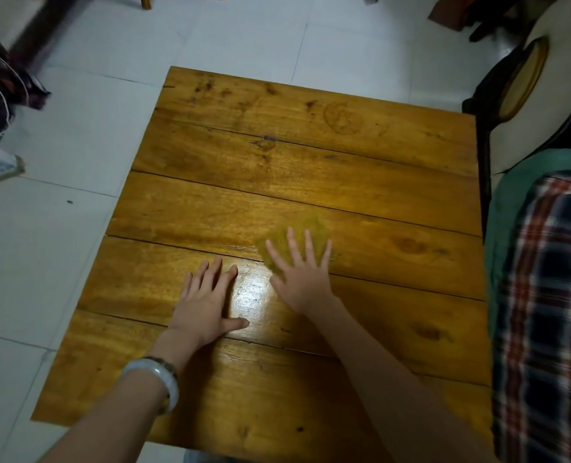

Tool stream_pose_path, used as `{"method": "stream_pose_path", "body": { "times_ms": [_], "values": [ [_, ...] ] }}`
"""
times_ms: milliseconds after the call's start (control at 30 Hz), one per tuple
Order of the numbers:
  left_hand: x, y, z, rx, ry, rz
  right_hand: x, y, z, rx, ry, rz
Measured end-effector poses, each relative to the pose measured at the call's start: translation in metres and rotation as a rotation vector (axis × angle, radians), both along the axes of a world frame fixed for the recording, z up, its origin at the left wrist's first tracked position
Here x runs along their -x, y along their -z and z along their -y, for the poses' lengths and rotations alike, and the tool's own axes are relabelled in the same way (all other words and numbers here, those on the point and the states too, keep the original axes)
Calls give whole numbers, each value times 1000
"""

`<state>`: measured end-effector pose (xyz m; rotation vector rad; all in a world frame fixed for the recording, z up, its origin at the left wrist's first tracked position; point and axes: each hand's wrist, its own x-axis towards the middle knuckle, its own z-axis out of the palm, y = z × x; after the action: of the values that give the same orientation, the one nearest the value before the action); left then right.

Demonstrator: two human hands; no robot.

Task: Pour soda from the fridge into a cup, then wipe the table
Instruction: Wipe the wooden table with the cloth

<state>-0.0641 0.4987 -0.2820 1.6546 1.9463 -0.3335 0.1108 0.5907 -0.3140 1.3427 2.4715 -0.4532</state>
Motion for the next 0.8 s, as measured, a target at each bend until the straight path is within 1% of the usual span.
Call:
{"method": "stream_pose_path", "body": {
  "times_ms": [67,133,200,267,400,533,600,667,800],
  "values": [
    [0,-1,-1,2,-2,2,-13,2,20,-40,-103,-36],
    [0,-1,-1,-4,-5,7,-40,4,33,-58,-199,-29],
    [1,-1,0,-14,-7,14,-74,5,38,-81,-243,-19],
    [1,-1,1,-22,-8,16,-103,3,39,-102,-192,-19],
    [1,-2,1,-31,-16,29,-127,-2,27,-55,62,40],
    [0,-3,1,-24,-24,30,-78,-5,4,19,410,69],
    [-1,-4,0,-18,-27,24,-40,-7,-4,46,506,39],
    [-2,-5,0,-1,-30,16,-8,-8,-2,73,514,-5],
    [-4,-5,-3,23,-30,12,32,-18,22,188,413,-42]
  ]
}}
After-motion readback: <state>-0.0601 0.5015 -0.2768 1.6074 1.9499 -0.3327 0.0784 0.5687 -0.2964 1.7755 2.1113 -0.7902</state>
